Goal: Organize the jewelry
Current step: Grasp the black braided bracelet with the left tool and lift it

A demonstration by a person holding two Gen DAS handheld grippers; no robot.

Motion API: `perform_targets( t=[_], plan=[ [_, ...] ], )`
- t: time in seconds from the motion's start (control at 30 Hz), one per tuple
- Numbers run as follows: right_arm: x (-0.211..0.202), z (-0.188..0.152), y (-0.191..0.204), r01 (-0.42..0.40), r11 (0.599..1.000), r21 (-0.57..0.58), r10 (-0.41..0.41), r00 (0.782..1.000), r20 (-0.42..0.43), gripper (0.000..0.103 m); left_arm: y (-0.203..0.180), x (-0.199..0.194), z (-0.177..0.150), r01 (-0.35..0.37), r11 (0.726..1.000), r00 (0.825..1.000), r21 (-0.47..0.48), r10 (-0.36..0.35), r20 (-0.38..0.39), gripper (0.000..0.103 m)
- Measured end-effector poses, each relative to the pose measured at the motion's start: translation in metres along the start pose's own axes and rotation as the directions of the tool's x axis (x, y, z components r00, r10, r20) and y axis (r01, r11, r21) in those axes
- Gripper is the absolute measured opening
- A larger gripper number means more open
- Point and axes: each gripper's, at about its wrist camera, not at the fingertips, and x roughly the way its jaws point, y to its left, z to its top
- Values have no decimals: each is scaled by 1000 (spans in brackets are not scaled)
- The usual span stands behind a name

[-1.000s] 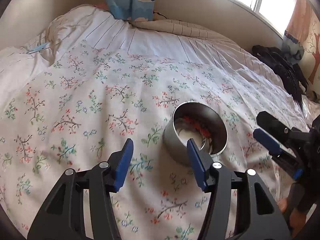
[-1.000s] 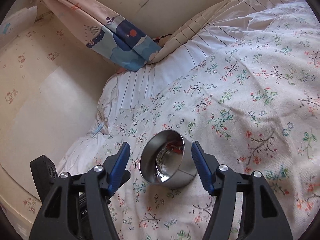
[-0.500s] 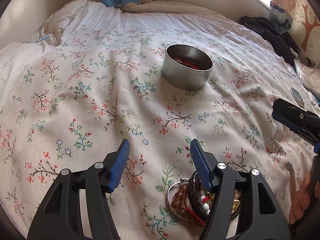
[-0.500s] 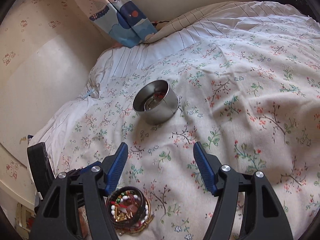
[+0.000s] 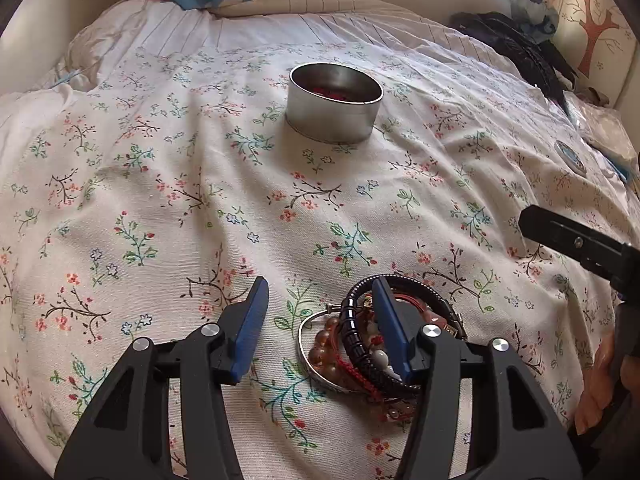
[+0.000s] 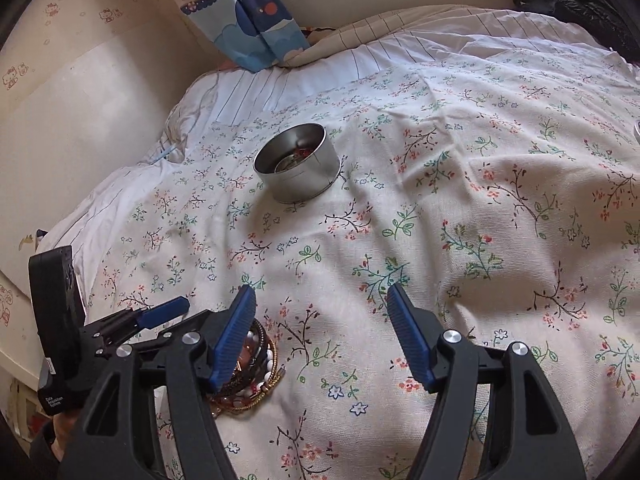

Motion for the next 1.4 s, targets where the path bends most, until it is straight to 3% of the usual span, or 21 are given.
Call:
perform_targets(
  t=[0.2,0.27,0.33,0.47,0.57,0.67,0.87,1.03,1.13,1.27,1.4],
  plan=[
    [2,1,1,7,1000,-12,-7,1000,-5,69,0,16,2,94,995,993,-28,-96,-62,26],
    [4,1,2,10,1000,-15,-10,1000,-11,71,-4,18,1,115,993,990,-16,-116,-78,13],
    [6,0,1,11,1000,-15,-11,1000,-16,71,-7,15,-1,142,990,987,-11,-142,-75,10],
    [8,-1,1,8,1000,-18,-8,999,-31,71,7,3,2,173,982,985,-78,-175,-12,10],
    [11,-2,4,-5,1000,-28,4,999,-48,71,28,-10,6,238,956,971,-173,-229,72,10],
    [15,-5,10,-35,998,-52,32,997,-71,71,42,-15,8,252,939,966,-234,-230,117,10],
    [25,-15,35,-159,979,-131,139,979,-148,71,58,-14,9,226,923,972,-310,-194,132,10],
    [26,-26,64,-216,947,-239,172,966,-194,62,64,-13,8,222,917,973,-333,-186,134,10],
    [34,-31,72,-122,946,-301,65,979,-195,62,66,-13,9,221,915,973,-337,-185,138,10],
    [35,-21,41,-60,981,-183,28,985,-172,60,68,-14,9,225,912,972,-344,-186,144,10],
    [47,-17,35,-13,982,-191,-25,980,-195,41,68,-13,9,229,910,971,-344,-190,144,10]
  ],
)
